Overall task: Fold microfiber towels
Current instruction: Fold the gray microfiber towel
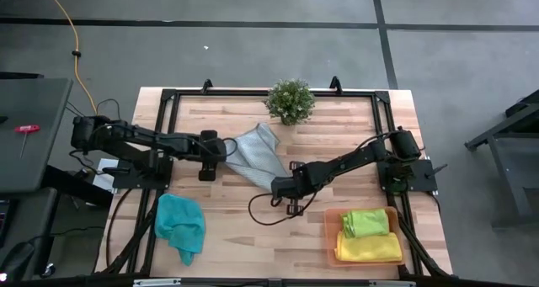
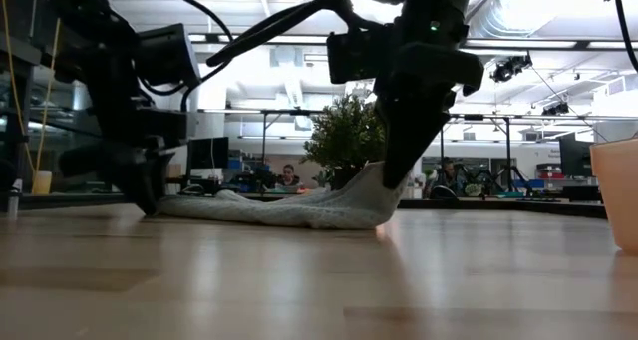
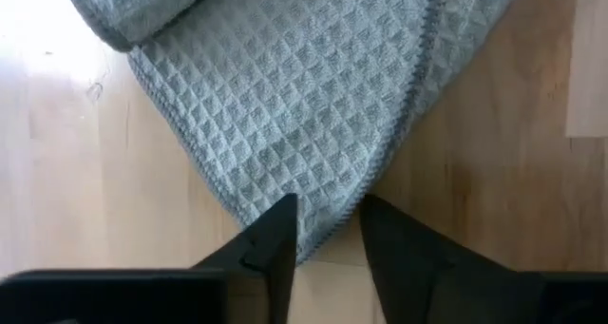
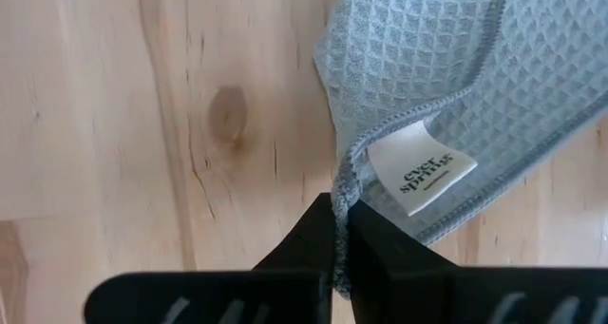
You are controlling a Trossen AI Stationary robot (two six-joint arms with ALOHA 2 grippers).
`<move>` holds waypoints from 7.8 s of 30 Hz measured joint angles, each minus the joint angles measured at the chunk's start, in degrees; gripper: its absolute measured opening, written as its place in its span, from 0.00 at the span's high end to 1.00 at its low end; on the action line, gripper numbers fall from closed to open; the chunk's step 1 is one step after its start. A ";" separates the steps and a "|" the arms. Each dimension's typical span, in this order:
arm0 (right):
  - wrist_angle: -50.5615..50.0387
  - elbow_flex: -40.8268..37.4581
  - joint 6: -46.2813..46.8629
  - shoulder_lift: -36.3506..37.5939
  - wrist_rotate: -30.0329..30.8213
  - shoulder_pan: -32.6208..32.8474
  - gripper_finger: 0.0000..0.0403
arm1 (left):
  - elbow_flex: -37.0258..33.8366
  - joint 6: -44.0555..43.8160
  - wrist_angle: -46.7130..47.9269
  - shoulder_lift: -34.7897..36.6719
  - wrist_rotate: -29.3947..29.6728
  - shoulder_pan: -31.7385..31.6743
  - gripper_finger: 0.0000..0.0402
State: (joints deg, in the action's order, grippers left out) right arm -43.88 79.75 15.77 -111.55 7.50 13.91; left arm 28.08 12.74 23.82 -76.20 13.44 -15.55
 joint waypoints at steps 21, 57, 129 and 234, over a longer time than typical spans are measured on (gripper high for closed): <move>-10.83 0.00 -1.72 21.91 14.31 -6.90 1.00 | 31.80 -6.96 32.19 8.03 -5.20 -0.20 1.00; -14.89 0.02 -7.46 39.07 8.30 -13.40 1.00 | 51.44 -24.23 56.83 12.60 -3.19 3.90 1.00; 16.07 -29.07 28.29 36.46 3.92 8.92 1.00 | 16.55 -64.60 18.65 13.96 -11.21 31.03 1.00; 13.40 -32.87 41.99 27.80 12.05 -18.16 0.91 | 11.10 -14.47 2.87 -2.45 3.09 -5.73 0.65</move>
State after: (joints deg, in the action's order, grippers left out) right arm -30.48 46.87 57.77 -83.74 19.55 -4.25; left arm 39.18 -1.73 26.69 -78.65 16.53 -21.28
